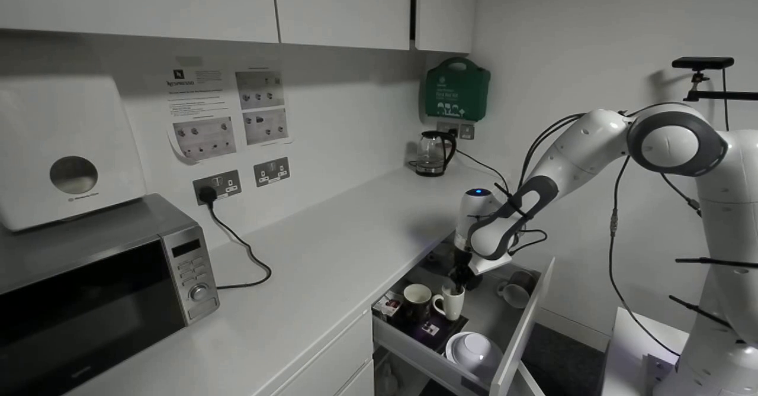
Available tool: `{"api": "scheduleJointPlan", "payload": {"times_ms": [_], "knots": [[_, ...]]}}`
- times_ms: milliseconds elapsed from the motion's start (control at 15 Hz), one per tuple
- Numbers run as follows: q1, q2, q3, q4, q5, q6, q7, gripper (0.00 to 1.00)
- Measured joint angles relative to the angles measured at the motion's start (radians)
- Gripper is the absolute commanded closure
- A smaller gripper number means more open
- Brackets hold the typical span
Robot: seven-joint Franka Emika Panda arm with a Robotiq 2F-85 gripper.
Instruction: Remove the white and mug and the black mugs from the drawer, push the drawer closed, close the open bottom cabinet
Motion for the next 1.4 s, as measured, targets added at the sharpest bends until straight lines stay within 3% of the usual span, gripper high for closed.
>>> {"api": "scheduleJointPlan", "payload": {"times_ms": [667, 1400], "knots": [[-0.003, -0.223, -0.040, -0.165, -0.102, 0.000, 0.004, 0.98], [-0.004, -0.414, -0.012, -0.180, -0.237, -0.109, 0.101, 0.98]]}}
